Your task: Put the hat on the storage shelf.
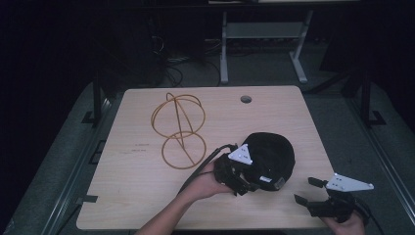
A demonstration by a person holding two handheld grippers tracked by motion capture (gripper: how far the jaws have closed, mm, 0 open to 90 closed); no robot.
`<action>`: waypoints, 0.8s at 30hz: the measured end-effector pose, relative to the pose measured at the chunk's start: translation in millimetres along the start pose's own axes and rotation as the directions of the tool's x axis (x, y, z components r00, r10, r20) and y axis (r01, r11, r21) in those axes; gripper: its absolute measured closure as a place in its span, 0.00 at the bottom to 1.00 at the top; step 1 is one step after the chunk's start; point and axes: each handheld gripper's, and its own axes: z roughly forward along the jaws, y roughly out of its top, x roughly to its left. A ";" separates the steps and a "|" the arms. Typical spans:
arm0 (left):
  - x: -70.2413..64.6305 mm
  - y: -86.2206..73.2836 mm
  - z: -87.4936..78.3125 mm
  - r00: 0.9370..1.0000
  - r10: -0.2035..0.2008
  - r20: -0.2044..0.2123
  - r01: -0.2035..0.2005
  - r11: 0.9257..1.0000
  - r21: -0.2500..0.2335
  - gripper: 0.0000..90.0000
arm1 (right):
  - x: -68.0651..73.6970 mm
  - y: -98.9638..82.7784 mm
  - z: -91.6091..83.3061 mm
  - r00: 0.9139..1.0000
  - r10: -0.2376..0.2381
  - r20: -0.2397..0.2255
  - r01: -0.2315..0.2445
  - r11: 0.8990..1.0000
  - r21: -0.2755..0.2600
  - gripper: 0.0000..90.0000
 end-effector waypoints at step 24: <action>12.0 7.2 43.1 0.996 0.053 0.066 -0.061 0.990 0.128 0.65 | 3.2 1.8 2.0 1.000 -0.007 -0.010 0.007 1.000 0.002 0.17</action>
